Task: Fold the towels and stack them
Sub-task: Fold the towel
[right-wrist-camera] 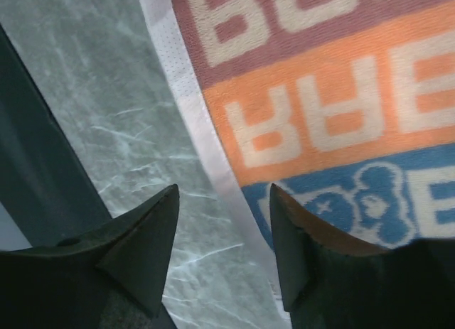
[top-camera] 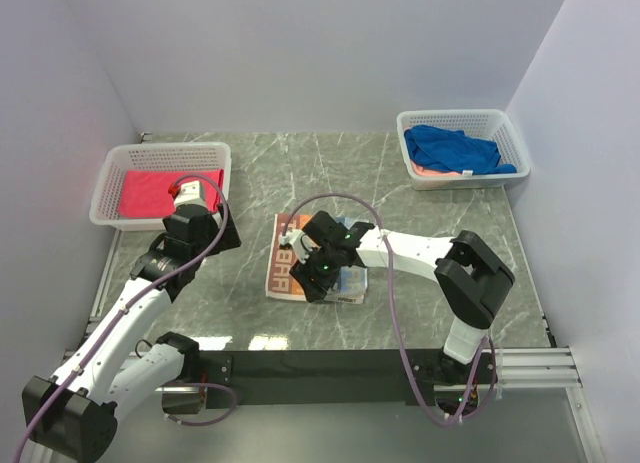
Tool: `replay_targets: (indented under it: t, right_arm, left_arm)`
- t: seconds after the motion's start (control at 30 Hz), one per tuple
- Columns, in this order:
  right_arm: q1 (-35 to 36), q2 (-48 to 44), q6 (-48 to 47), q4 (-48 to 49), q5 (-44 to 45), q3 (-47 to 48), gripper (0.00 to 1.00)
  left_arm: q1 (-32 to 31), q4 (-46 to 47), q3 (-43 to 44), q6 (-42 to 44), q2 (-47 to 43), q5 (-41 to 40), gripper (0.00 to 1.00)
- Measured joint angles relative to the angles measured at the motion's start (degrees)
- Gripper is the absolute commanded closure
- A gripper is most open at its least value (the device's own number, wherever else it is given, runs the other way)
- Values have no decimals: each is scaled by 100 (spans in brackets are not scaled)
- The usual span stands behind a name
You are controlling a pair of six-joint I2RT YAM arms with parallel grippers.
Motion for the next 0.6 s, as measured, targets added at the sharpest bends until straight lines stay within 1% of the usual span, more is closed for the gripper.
replay_targets:
  t: [0.17,0.27,0.33,0.5,0.53,0.57,0.6]
  right_arm:
    - [120,-44,240,-4,2,-236,49]
    - [151,-293,511,0,157,-444,49]
    - [151,-605,785,52,444,-603,50]
    - [111,-1528,1705,337,1408,-1038,51]
    - [72,-1707,1897,448,1611,-1182,53]
    - [9,-1878,2124,549,1794,-1355,58]
    - [-72,-2037,2317,647,1956,-1543,61]
  left_arm:
    - [7,2,0,-2,2,37,1]
    - [9,4,0,-33,13,199,5]
    - [9,4,-9,-133,20,411,8]
    - [-103,-20,-74,-603,166,944,9]
    - [-192,-35,-114,-732,236,1025,9]
    - [-278,-39,-149,-813,284,1054,10]
    - [-516,-35,-247,-975,402,1117,13]
